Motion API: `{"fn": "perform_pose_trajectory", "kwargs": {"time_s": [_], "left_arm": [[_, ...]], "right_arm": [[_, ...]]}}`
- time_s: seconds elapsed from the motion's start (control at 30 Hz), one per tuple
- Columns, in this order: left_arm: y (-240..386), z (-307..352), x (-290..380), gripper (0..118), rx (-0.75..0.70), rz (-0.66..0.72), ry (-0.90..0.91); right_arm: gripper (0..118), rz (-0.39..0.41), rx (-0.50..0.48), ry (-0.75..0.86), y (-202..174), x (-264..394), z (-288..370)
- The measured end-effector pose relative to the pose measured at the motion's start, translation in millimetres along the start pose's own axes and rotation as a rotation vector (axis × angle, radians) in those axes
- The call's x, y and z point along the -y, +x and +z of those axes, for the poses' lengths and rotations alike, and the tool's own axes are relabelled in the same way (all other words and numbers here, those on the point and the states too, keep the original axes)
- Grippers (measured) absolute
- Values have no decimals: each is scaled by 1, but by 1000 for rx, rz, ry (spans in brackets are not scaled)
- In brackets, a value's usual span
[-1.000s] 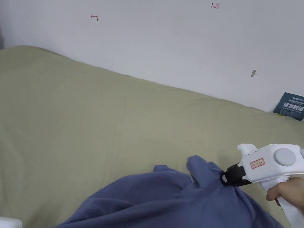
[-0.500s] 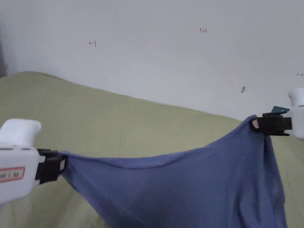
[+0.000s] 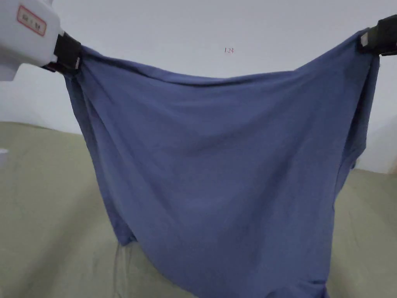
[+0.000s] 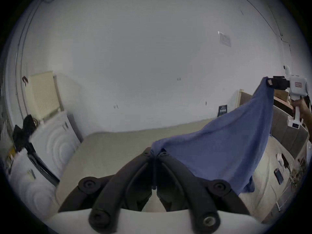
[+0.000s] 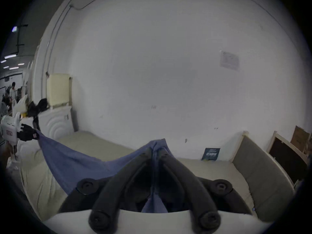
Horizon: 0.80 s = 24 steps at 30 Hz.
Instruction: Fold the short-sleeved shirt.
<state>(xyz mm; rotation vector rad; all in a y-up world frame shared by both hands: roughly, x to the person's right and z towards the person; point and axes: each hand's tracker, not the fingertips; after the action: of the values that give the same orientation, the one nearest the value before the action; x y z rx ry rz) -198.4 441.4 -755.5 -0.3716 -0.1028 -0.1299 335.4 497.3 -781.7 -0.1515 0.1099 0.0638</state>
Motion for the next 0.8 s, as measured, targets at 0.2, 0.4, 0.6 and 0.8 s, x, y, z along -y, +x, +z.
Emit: {"fn": "perform_pose_trajectory", "kwargs": {"time_s": [0.2, 0.4, 0.6, 0.8], "left_arm": [[-11, -38, -58, 2, -88, -84, 46], [-13, -76, -93, 2, -107, -95, 95], [-18, -98, -107, 2, -153, -102, 100], [-25, -93, -98, 2, -142, -75, 100]], "right_arm": [[7, 4, 97, 57, 10, -39, -19], [7, 14, 153, 107, 7, -73, -47], [7, 94, 151, 162, -4, -100, -57], [7, 48, 123, 178, -6, -91, -48]]}}
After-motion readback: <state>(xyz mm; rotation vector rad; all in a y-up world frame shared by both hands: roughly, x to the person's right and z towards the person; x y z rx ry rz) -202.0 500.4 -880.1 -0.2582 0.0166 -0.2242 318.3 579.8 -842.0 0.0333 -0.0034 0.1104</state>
